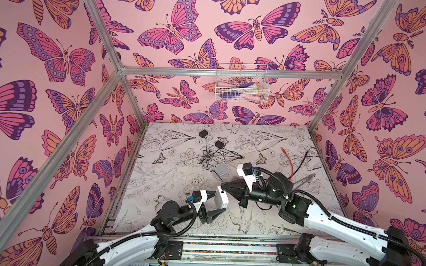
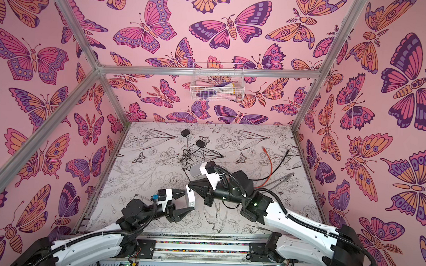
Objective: Insert the plug into the switch port
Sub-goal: 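Align the plug tip with the port on the held switch's top edge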
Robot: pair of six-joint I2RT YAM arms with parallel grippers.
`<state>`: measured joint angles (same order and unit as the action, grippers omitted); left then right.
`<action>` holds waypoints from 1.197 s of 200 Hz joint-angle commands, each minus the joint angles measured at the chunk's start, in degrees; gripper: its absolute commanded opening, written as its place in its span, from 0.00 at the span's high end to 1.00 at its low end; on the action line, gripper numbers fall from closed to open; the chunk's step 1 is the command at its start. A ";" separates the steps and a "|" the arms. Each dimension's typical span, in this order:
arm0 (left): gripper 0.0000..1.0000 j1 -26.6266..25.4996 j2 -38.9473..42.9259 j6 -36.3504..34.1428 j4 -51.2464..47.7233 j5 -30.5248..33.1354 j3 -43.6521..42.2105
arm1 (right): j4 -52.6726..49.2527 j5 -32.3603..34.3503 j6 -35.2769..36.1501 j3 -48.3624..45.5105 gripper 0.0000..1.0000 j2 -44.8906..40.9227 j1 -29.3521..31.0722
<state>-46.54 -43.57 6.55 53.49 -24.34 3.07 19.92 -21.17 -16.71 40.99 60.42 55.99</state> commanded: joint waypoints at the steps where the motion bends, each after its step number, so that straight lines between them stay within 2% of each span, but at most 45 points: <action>1: 1.00 -0.30 1.21 0.48 2.03 0.88 -0.24 | 0.97 -0.32 -0.98 -1.05 1.00 0.64 0.79; 138: 1.00 -0.30 5.15 1.86 0.95 3.18 -0.57 | 2.40 0.97 -1.66 -2.64 1.00 2.48 1.75; 239: 1.00 -0.32 6.26 2.04 -2.69 2.79 2.45 | -1.67 3.46 1.04 -1.47 1.00 3.73 2.11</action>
<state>-46.70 -38.87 8.19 46.52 -21.39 2.61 23.44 -18.81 -17.45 39.38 63.11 57.17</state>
